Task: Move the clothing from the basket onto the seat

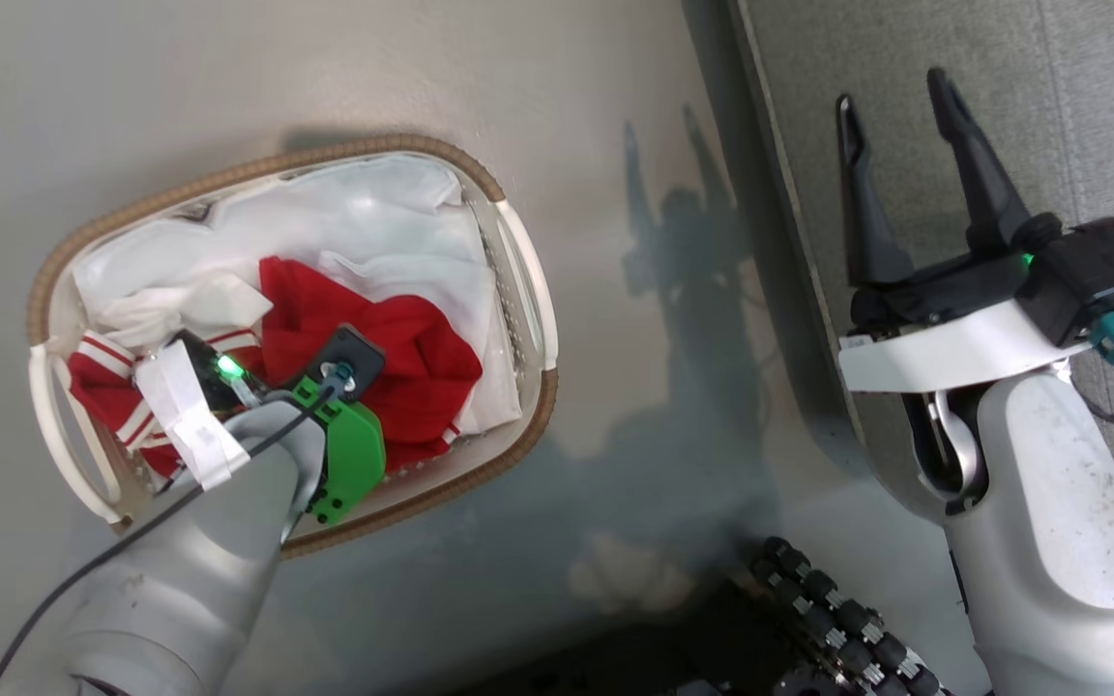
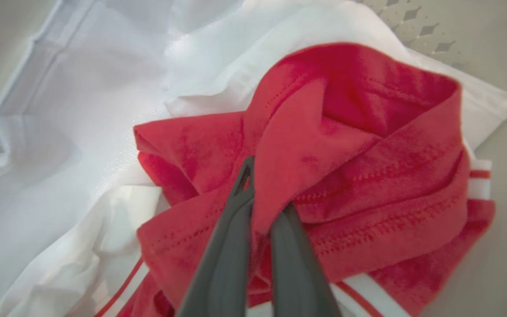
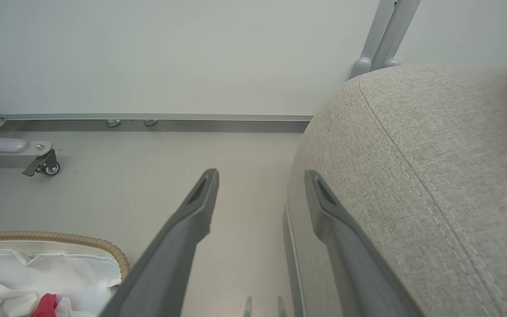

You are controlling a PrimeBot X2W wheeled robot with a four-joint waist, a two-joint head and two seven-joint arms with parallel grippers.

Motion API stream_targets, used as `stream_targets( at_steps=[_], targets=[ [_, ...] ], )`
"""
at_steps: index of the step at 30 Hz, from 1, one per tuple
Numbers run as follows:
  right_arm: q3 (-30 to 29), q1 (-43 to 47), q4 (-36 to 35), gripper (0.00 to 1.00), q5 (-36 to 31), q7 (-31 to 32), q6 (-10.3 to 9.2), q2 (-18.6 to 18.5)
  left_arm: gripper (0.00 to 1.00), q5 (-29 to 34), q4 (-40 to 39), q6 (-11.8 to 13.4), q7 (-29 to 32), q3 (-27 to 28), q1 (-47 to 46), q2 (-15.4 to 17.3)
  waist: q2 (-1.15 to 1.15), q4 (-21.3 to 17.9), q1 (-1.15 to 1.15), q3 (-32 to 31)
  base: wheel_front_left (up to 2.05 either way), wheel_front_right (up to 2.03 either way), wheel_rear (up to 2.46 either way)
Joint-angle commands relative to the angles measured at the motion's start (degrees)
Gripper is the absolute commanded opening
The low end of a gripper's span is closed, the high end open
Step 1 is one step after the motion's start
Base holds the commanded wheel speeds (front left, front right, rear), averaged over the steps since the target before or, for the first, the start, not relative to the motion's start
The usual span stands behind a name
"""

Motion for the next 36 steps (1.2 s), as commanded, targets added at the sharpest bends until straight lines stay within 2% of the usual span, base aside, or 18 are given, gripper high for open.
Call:
stream_targets(
  at_steps=[1, 8, 15, 25, 29, 36],
  targets=[
    [-0.13, 1.03, 0.6, 1.0, -0.57, -0.14, -0.08, -0.15, 0.0, -0.6, -0.14, -0.04, -0.63, 0.22, 1.33, -0.06, 0.0, 0.97, 0.0, -3.56, 0.0, 0.0, 0.0],
    [-1.47, 4.25, 3.09, 1.0, -3.28, -0.14, -0.08, -0.15, 0.0, -1.64, -4.82, -0.32, -1.75, 0.2, 4.71, -1.16, 0.0, 3.41, 0.0, -13.4, 0.0, 0.0, 0.0],
    [-2.67, 9.87, 6.23, 1.0, -6.36, -0.14, -0.08, -0.16, 0.0, -1.02, -19.34, -0.39, -1.73, 1.92, 10.79, 1.58, 0.0, 6.34, 0.0, -27.56, 0.0, 0.0, 0.0],
    [-2.81, 18.36, 9.99, 1.0, -8.57, -0.13, -0.08, -0.17, 0.0, 0.76, -32.32, -0.48, -1.74, 1.87, 14.75, 4.0, 0.0, 8.76, 0.0, -43.88, 0.0, 0.0, 0.0],
    [-2.16, 20.96, 10.67, 1.0, -8.6, -0.14, -0.08, -0.17, 0.0, 1.21, -36.54, -0.5, -1.74, 0.76, 12.14, 5.07, 0.0, 9.24, 0.0, -48.21, 0.0, 0.0, 0.0],
    [-0.59, 21.39, 11.39, 1.0, -8.98, -0.14, -0.08, -0.14, 0.0, -0.89, -41.41, -0.46, -1.34, -2.6, 4.28, 6.93, 0.0, 9.89, 0.0, -50.71, 0.0, 0.0, 0.0]
  ],
)
